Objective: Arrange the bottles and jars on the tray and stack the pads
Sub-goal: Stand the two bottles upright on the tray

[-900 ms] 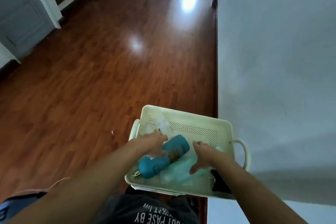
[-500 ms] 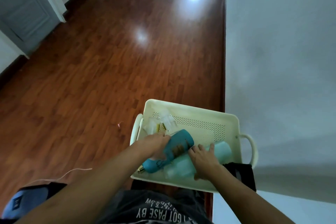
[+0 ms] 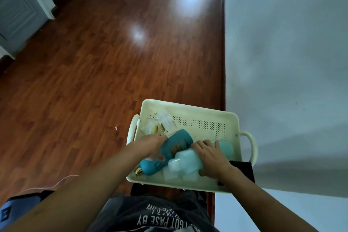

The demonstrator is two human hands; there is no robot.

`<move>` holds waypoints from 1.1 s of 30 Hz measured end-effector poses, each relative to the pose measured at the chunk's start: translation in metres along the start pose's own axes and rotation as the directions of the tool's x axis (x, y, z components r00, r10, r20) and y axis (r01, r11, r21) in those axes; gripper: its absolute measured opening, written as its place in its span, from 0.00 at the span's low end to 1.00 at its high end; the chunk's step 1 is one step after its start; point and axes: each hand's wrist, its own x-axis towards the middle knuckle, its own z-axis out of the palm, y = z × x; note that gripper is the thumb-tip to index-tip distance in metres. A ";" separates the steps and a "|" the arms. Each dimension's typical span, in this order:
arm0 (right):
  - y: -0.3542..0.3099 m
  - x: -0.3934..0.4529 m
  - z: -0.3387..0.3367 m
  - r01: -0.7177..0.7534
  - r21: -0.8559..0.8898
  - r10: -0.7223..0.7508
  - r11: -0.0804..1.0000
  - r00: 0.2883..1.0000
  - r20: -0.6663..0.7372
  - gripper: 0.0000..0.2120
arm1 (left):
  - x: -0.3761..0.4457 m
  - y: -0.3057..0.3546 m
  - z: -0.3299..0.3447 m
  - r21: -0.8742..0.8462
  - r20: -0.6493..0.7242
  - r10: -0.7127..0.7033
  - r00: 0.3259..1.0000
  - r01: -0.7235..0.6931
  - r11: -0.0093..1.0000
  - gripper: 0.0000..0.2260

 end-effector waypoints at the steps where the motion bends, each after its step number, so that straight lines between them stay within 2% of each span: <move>1: 0.003 -0.003 -0.003 -0.006 0.031 0.007 0.999 0.999 -0.033 0.42 | -0.001 0.000 0.000 0.001 0.001 -0.004 1.000 0.004 1.000 0.36; 6: 0.025 -0.018 -0.018 -0.018 0.253 0.070 0.967 0.977 -0.199 0.42 | -0.006 0.008 -0.004 0.022 0.019 -0.027 0.999 0.027 0.999 0.34; 10: 0.037 -0.027 -0.022 -0.057 0.497 0.213 0.866 0.941 -0.264 0.42 | -0.010 0.012 -0.004 0.044 0.026 -0.049 0.998 0.048 0.998 0.31; 15: 0.058 -0.033 -0.024 -0.146 0.684 0.467 0.715 0.827 -0.312 0.46 | -0.012 0.022 0.001 0.093 -0.003 -0.080 0.997 0.080 0.992 0.29; 18: 0.073 -0.033 -0.021 -0.175 0.817 0.618 0.550 0.743 -0.257 0.48 | -0.013 0.030 0.007 0.126 -0.046 -0.107 0.993 0.112 0.986 0.31; 24: 0.091 -0.033 -0.015 -0.101 0.936 0.775 0.338 0.594 -0.215 0.50 | -0.010 0.045 0.011 0.180 -0.081 -0.146 0.986 0.158 0.971 0.32; 28: 0.098 -0.034 -0.011 -0.063 0.956 0.815 0.286 0.540 -0.209 0.48 | -0.007 0.046 0.015 0.235 -0.105 -0.132 0.986 0.154 0.960 0.35; 33: 0.097 -0.036 -0.017 -0.012 0.957 0.819 0.289 0.521 -0.240 0.48 | -0.001 0.049 0.017 0.248 -0.098 -0.119 0.988 0.140 0.959 0.41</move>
